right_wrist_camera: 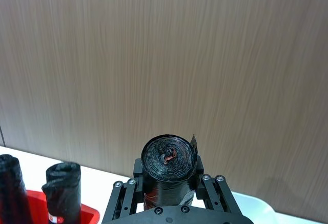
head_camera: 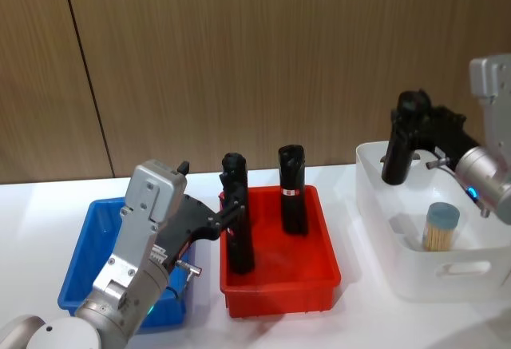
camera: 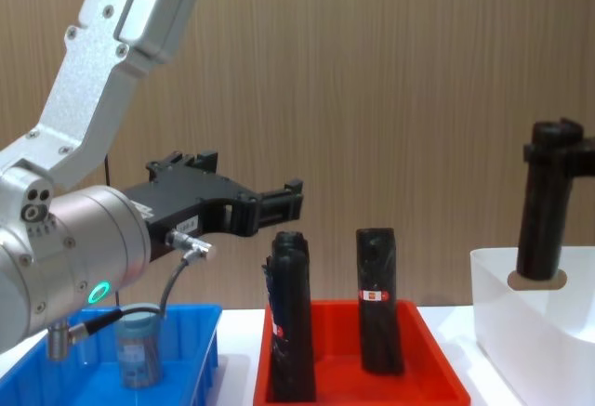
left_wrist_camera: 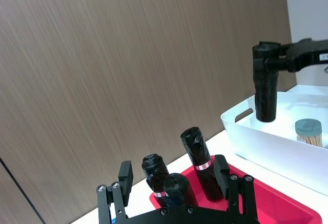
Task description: Pick the cotton swabs from the blue box and place them into the white box.
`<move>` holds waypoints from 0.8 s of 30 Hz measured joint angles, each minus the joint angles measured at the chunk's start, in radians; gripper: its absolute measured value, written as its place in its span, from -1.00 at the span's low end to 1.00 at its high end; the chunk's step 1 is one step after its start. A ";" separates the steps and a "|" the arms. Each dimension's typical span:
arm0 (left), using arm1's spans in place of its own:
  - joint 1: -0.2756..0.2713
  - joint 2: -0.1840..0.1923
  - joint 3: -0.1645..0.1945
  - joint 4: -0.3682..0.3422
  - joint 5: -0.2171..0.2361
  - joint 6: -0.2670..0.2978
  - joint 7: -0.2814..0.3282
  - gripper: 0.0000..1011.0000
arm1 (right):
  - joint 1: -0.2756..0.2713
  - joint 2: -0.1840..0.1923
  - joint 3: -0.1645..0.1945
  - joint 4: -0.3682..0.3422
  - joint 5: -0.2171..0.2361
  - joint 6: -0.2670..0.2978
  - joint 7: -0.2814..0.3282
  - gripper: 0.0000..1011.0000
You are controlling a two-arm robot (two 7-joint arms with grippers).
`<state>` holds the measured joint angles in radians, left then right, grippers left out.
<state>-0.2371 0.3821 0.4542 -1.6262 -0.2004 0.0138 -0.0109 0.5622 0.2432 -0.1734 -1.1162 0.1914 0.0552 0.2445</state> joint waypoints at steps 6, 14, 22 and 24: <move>0.000 0.000 0.000 0.000 0.000 0.000 0.000 0.99 | 0.024 -0.012 -0.012 0.070 -0.017 -0.014 0.011 0.03; 0.000 0.000 0.000 0.000 0.000 0.000 0.000 0.99 | 0.048 -0.022 -0.021 0.135 -0.037 -0.033 0.013 0.36; 0.000 0.000 0.000 0.000 0.000 0.000 0.000 0.99 | 0.059 -0.024 -0.022 0.164 -0.048 -0.052 0.007 0.79; 0.000 0.000 0.000 0.000 0.000 0.000 0.000 0.99 | 0.059 -0.023 -0.021 0.165 -0.050 -0.055 0.006 0.87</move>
<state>-0.2371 0.3821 0.4542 -1.6262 -0.2004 0.0138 -0.0109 0.6213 0.2198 -0.1942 -0.9509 0.1419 0.0000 0.2503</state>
